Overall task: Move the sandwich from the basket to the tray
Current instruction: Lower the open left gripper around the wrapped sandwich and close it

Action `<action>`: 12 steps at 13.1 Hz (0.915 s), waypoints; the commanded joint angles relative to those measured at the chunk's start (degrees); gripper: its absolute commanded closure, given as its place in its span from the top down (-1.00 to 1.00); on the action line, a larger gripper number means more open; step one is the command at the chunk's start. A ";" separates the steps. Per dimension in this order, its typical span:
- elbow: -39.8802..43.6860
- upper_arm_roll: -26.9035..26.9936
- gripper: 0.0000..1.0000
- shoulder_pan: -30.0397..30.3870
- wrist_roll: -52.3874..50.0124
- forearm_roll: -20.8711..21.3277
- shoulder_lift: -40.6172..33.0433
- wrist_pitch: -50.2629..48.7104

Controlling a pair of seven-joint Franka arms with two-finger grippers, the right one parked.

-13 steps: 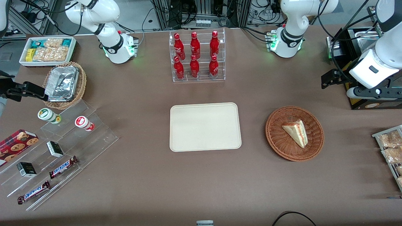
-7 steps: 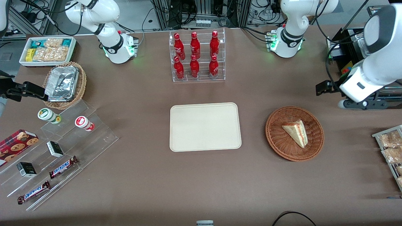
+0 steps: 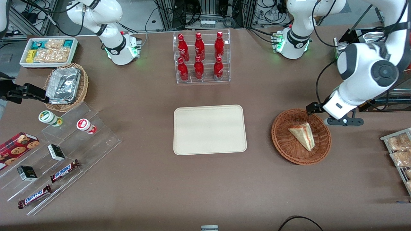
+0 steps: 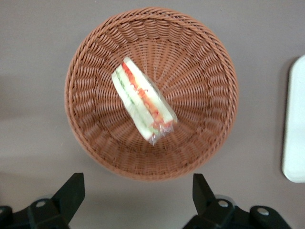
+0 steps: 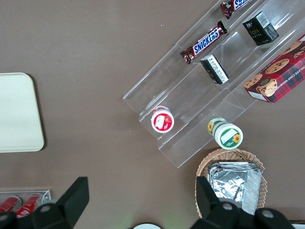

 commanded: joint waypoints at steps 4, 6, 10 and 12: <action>-2.17 0.07 1.00 -0.83 -18.20 0.47 2.96 8.66; -2.17 -0.02 1.00 -0.84 -29.81 0.48 4.63 10.25; -2.17 -0.11 1.00 -1.62 -45.56 0.47 6.57 12.18; -2.17 -0.11 1.00 -2.07 -47.35 0.48 7.62 12.89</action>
